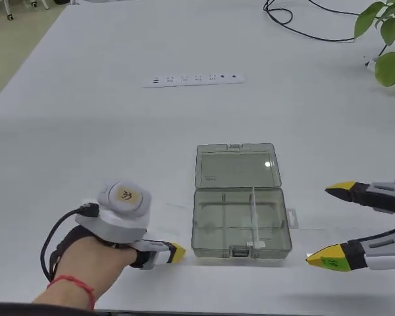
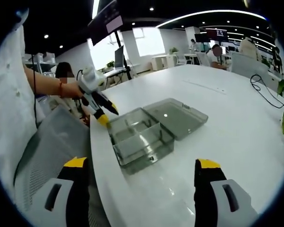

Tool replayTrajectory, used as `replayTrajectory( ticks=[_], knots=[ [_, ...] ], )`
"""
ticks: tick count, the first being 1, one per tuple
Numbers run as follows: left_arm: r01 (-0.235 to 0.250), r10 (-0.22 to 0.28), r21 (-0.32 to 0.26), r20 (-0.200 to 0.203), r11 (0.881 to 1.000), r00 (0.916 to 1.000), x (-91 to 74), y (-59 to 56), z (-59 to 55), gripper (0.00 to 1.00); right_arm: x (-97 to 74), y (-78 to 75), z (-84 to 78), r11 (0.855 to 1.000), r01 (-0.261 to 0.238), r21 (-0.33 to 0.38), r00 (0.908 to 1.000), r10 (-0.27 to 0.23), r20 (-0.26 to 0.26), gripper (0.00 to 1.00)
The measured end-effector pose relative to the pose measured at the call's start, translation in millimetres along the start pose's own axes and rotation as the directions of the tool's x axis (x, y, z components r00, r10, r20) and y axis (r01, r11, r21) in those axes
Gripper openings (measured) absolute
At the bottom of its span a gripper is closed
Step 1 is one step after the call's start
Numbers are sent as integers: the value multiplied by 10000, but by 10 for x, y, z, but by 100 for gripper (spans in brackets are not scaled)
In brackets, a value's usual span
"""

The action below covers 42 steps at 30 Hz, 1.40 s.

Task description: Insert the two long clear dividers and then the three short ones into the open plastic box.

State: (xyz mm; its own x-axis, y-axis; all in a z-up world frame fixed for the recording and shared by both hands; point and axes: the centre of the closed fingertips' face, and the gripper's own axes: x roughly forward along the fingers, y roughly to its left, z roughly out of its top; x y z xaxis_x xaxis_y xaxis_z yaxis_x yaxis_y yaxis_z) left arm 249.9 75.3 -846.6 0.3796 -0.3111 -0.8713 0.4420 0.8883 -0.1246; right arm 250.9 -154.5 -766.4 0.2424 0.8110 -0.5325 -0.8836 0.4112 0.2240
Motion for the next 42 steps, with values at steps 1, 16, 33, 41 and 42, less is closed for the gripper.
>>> replayTrajectory(
  ticks=[1,16,33,41,42],
  knots=[
    [-57,57,19,-81,10000,10000,6,2,-14,52,0,1,-1,10000,2,-2,10000,-2,8,92],
    [-685,757,1266,-535,9896,9957,13,98,-49,36,-19,-18,25,9997,139,186,9993,-145,347,92],
    [-308,499,1860,-987,9821,9939,24,133,-23,32,-29,-5,-18,9991,275,320,9989,-287,369,91],
    [-215,488,1981,-1338,9799,9898,29,133,-24,32,-19,14,-27,9989,300,374,9988,-314,385,91],
    [-203,470,1930,-1349,9810,9897,27,135,-23,32,-18,15,-31,9989,311,359,9988,-325,367,91]
  ],
)
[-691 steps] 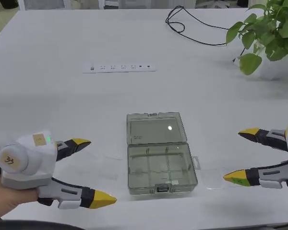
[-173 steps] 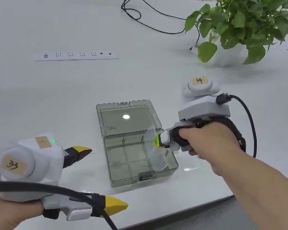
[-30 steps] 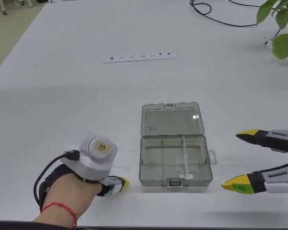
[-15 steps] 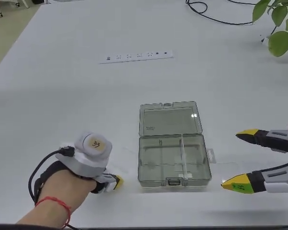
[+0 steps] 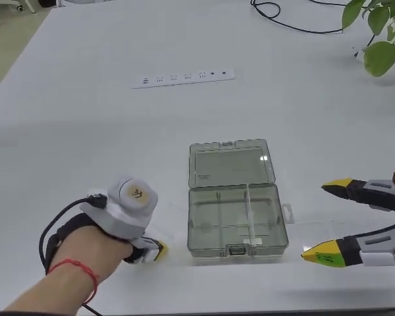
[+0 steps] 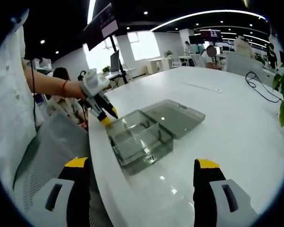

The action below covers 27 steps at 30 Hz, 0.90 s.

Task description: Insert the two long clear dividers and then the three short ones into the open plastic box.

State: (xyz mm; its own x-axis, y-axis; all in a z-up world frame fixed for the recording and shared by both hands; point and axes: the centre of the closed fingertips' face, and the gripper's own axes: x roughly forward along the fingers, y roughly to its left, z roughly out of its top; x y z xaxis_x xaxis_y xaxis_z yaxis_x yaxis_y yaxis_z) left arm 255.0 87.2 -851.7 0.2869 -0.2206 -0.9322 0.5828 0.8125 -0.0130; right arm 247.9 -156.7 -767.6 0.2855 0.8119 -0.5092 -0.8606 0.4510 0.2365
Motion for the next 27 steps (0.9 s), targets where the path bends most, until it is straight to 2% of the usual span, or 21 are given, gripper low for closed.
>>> replayTrajectory(
  ticks=[4,11,16,21,24,27],
  knots=[
    [272,-266,-363,145,9990,9995,-13,6,-1,31,-4,13,-23,10000,8,51,10000,-8,-50,91],
    [514,-494,-581,360,9970,9981,-21,-8,-5,31,-9,24,-38,10000,11,89,10000,-10,-99,91],
    [616,-561,-761,722,9952,9958,-39,-5,0,30,-9,25,-31,10000,48,44,9999,-47,-159,91],
    [819,-694,-1307,974,9880,9928,-59,3,-16,30,-12,34,-22,10000,75,-4,9998,-75,-209,90],
    [1037,-816,-1766,1281,9788,9884,-99,1,-3,30,-7,46,-13,9999,108,23,9996,-107,-269,90],
    [1129,-822,-1966,1576,9740,9841,-147,24,20,30,-5,65,13,9999,124,14,9996,-123,-264,90]
  ],
)
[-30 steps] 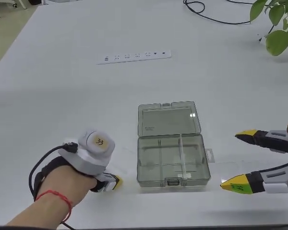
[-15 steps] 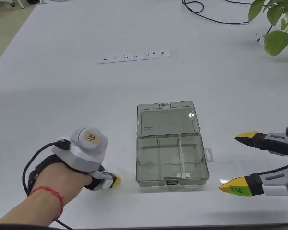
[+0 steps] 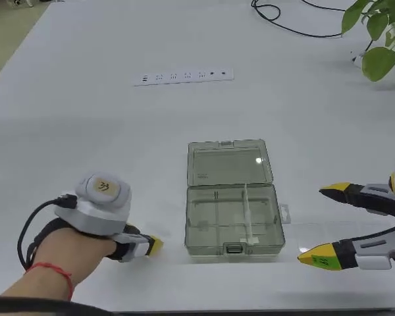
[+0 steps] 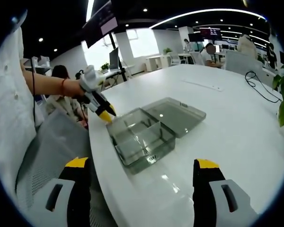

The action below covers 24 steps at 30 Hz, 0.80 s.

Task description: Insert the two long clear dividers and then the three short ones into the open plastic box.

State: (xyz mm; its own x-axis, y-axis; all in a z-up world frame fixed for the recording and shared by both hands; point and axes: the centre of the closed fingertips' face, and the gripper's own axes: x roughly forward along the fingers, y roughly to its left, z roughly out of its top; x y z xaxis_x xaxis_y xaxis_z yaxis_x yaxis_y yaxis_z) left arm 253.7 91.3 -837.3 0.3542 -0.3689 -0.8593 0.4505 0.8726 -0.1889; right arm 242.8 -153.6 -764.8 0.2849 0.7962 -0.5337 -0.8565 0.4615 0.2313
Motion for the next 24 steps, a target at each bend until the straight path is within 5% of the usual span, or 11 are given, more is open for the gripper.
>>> replayTrajectory(
  ticks=[7,16,24],
  knots=[
    [260,-210,-565,877,9981,9959,-154,-34,127,30,1,38,97,9998,107,150,9999,-107,20,89],
    [786,-594,-902,1986,9928,9783,-336,-166,340,30,39,112,339,9995,288,163,9992,-292,257,83],
    [1538,-1180,-984,3005,9832,9465,-484,-398,607,30,125,238,608,9948,207,1002,9984,-259,507,73]
  ],
)
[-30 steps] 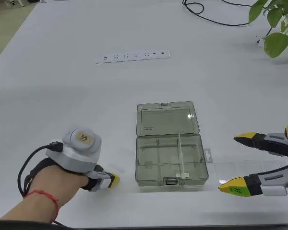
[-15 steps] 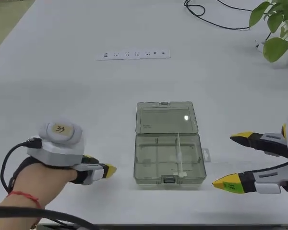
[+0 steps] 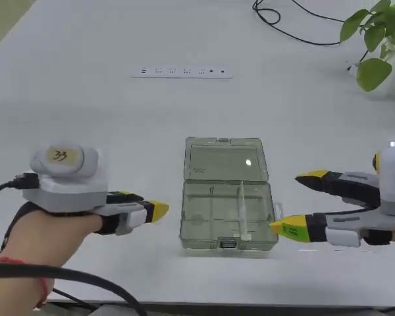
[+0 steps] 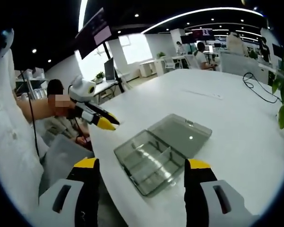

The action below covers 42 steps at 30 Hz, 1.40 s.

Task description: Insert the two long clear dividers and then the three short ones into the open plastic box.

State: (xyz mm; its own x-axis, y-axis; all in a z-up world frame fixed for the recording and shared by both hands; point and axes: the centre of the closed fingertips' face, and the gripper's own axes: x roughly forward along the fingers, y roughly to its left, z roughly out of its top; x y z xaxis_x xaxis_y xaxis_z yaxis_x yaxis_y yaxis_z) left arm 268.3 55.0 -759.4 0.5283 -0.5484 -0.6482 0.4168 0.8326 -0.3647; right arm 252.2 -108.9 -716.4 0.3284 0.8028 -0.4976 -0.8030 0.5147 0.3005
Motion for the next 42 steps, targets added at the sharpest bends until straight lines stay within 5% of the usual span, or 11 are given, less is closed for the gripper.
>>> replayTrajectory(
  ticks=[11,19,25,36,42],
  knots=[
    [1040,-1011,-289,880,9942,9910,53,-376,204,30,166,178,432,9886,110,1503,9922,-295,1214,55],
    [1669,-1640,-160,1133,9858,9799,94,-625,283,30,334,229,514,9721,201,2339,9876,-557,1466,32],
    [1971,-1958,19,1223,9804,9730,126,-760,313,30,459,237,495,9489,316,3141,9872,-788,1387,25],
    [2118,-2143,330,1174,9767,9697,162,-844,313,30,534,243,450,9252,275,3784,9882,-823,1294,12],
    [2055,-2104,529,1151,9772,9708,188,-849,313,31,535,223,424,8998,628,4317,9849,-1257,1189,7]
  ],
)
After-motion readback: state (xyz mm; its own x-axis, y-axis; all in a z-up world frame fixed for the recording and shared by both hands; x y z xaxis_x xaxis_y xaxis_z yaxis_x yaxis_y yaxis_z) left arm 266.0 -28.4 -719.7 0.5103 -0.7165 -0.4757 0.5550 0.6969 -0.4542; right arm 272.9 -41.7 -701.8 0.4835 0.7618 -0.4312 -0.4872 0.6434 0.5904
